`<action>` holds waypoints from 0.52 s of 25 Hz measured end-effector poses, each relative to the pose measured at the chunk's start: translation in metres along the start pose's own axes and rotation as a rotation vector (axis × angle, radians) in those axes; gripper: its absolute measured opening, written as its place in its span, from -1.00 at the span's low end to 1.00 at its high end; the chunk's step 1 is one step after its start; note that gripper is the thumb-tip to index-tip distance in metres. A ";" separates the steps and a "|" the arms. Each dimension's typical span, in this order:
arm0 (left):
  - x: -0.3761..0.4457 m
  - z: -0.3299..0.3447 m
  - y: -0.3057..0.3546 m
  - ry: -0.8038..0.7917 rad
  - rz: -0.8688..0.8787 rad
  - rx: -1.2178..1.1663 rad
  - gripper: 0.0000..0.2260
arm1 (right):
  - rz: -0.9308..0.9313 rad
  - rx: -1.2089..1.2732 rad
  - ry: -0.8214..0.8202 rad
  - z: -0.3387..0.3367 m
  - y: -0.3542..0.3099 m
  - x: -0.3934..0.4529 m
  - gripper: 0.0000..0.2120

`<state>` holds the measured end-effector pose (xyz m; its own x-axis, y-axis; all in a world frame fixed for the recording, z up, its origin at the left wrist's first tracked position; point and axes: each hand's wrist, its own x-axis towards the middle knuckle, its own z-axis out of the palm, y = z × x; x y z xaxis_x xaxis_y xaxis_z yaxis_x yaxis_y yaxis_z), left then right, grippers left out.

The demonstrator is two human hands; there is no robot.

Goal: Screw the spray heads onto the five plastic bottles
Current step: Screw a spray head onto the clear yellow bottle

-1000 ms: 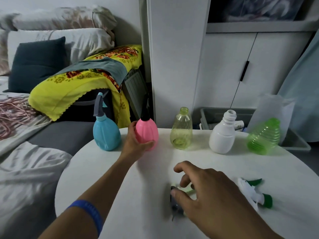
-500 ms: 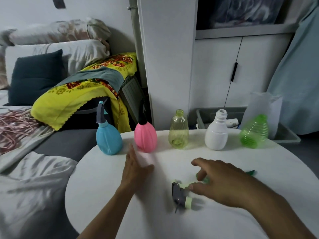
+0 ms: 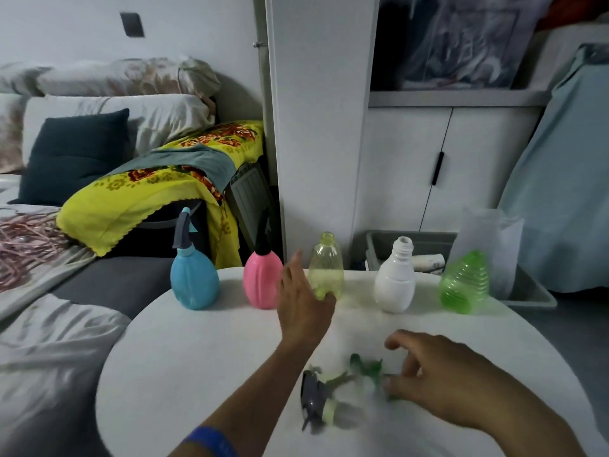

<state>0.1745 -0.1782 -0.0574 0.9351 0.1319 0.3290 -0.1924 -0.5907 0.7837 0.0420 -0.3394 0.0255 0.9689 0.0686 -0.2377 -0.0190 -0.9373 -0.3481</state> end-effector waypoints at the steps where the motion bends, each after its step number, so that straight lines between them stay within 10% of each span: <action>1: 0.015 0.008 0.006 -0.010 -0.006 0.009 -0.11 | -0.004 -0.001 -0.018 0.002 0.000 0.000 -0.58; 7: 0.050 0.035 -0.010 -0.159 -0.218 -0.114 -0.30 | -0.015 -0.009 -0.083 0.005 -0.005 0.005 -0.77; 13: 0.026 -0.030 -0.002 -0.030 -0.003 -0.098 -0.36 | -0.107 -0.021 0.030 0.032 -0.022 0.023 -0.78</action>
<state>0.1902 -0.1496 -0.0351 0.9440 0.1085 0.3117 -0.2165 -0.5094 0.8328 0.0568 -0.3064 -0.0013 0.9721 0.1584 -0.1730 0.0896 -0.9323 -0.3505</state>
